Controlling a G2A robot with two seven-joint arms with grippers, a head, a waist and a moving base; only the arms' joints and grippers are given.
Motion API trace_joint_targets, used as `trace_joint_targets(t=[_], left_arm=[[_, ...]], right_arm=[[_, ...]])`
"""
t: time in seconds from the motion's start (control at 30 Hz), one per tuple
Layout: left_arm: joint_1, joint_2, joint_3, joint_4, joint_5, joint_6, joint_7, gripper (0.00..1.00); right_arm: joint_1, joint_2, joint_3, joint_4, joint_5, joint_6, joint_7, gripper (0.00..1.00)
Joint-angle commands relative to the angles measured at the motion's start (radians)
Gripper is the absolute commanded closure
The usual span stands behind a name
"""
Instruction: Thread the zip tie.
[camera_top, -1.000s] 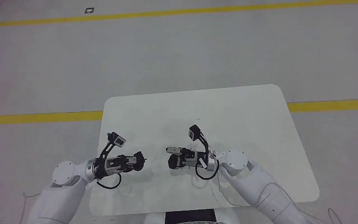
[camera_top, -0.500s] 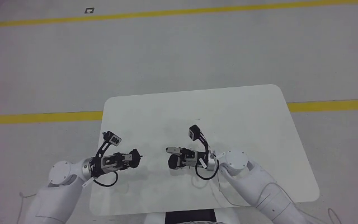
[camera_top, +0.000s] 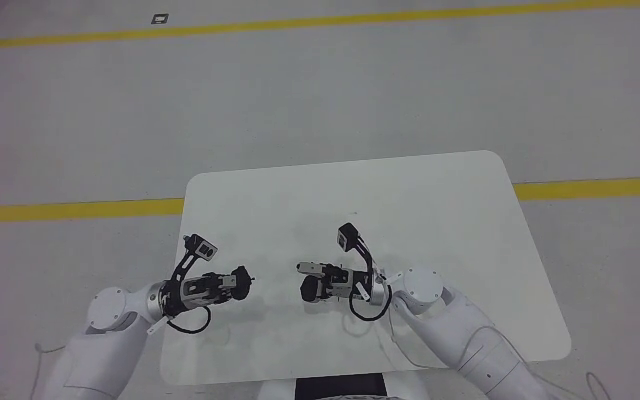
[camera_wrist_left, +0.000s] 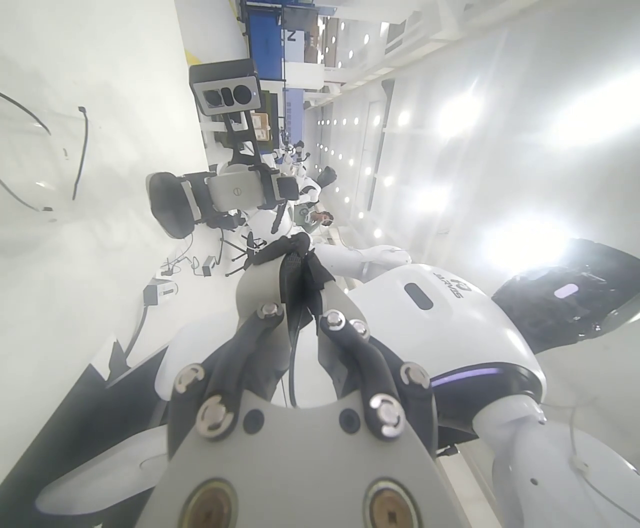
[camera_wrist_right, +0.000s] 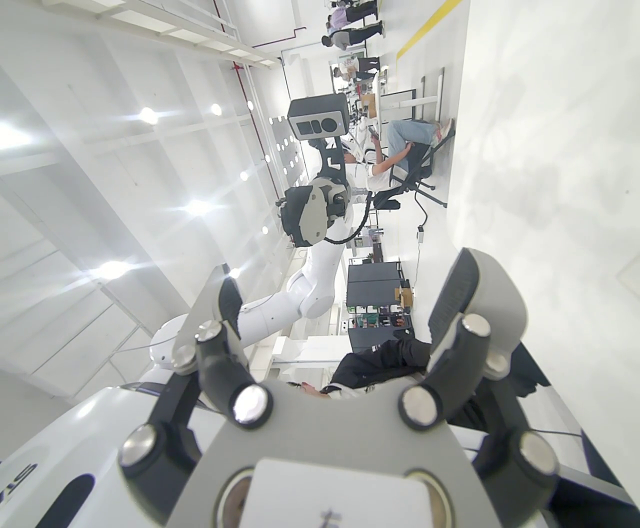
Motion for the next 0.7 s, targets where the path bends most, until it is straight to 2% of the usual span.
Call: trace_joint_targets(t=[0.0, 0.17, 0.23, 0.33, 0.5, 0.67], left_arm=[[0.000, 0.000, 0.000, 0.000, 0.000, 0.000, 0.000, 1.00], [0.000, 0.000, 0.000, 0.000, 0.000, 0.000, 0.000, 1.00], [0.000, 0.000, 0.000, 0.000, 0.000, 0.000, 0.000, 1.00], [0.000, 0.000, 0.000, 0.000, 0.000, 0.000, 0.000, 1.00], [0.000, 0.000, 0.000, 0.000, 0.000, 0.000, 0.000, 1.00], [0.000, 0.000, 0.000, 0.000, 0.000, 0.000, 0.000, 1.00]], right_arm=[[0.000, 0.000, 0.000, 0.000, 0.000, 0.000, 0.000, 0.00], [0.000, 0.000, 0.000, 0.000, 0.000, 0.000, 0.000, 0.00], [0.000, 0.003, 0.001, -0.014, -0.050, 0.018, -0.034, 0.00], [-0.018, 0.012, 0.003, -0.082, -0.165, 0.079, -0.084, 0.00], [-0.045, 0.032, 0.003, -0.224, -0.382, 0.240, -0.130, 0.00], [-0.050, 0.044, -0.024, -0.327, -0.541, 0.354, -0.109, 0.00]])
